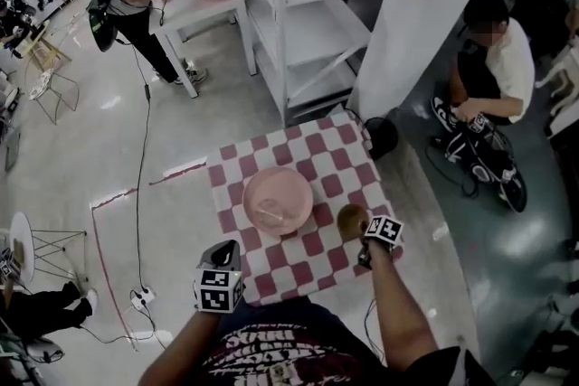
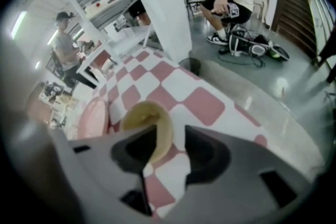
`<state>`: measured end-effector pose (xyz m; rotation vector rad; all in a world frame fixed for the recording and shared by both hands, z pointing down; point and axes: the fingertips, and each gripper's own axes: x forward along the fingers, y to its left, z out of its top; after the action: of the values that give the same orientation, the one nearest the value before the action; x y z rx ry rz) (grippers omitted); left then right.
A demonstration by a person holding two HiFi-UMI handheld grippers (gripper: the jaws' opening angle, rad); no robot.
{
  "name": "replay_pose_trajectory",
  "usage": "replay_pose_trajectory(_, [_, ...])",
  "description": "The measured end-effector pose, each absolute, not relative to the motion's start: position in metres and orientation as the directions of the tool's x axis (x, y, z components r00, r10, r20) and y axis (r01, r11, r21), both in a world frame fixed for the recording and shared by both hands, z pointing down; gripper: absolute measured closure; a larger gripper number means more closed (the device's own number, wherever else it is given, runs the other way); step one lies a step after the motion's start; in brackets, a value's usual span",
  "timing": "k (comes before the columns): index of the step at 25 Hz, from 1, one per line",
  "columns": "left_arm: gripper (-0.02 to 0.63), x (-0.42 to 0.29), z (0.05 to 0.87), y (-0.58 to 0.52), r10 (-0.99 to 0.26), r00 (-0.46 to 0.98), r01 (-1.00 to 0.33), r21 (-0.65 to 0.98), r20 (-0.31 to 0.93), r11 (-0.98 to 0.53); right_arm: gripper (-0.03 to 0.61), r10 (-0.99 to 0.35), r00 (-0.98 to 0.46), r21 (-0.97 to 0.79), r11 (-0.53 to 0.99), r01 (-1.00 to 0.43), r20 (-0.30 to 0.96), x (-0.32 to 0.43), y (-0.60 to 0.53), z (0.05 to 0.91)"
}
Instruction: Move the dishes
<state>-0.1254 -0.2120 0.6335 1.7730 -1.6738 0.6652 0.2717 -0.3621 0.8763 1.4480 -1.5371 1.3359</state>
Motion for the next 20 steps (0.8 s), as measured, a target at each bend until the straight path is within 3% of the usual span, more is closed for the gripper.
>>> replay_pose_trajectory(4, [0.589,-0.126,0.629,-0.219,-0.708,0.083,-0.996,0.088,0.702,-0.029,0.388,-0.394,-0.160,-0.206,-0.078,-0.975,0.905,0.275,-0.361,0.830])
replay_pose_trajectory(7, [0.589,-0.129,0.627,-0.225,-0.713,0.096,-0.994,0.098,0.694,-0.039,0.388,-0.412,-0.222,-0.244,0.000,-0.970,0.884,0.247,-0.351,0.798])
replay_pose_trajectory(13, [0.589,-0.146,0.628,-0.237,-0.729,0.133,-0.988,0.147,0.671,-0.045,0.388,-0.336,-0.386,-0.364,0.130,-0.922,0.859,0.141,-0.318,0.774])
replay_pose_trajectory(20, [0.589,-0.168,0.654,-0.247,-0.671,0.200,-0.979,0.177,0.714,-0.103,0.388,-0.244,-0.460,-0.396,0.271,-0.877,0.854,0.035,-0.303,0.781])
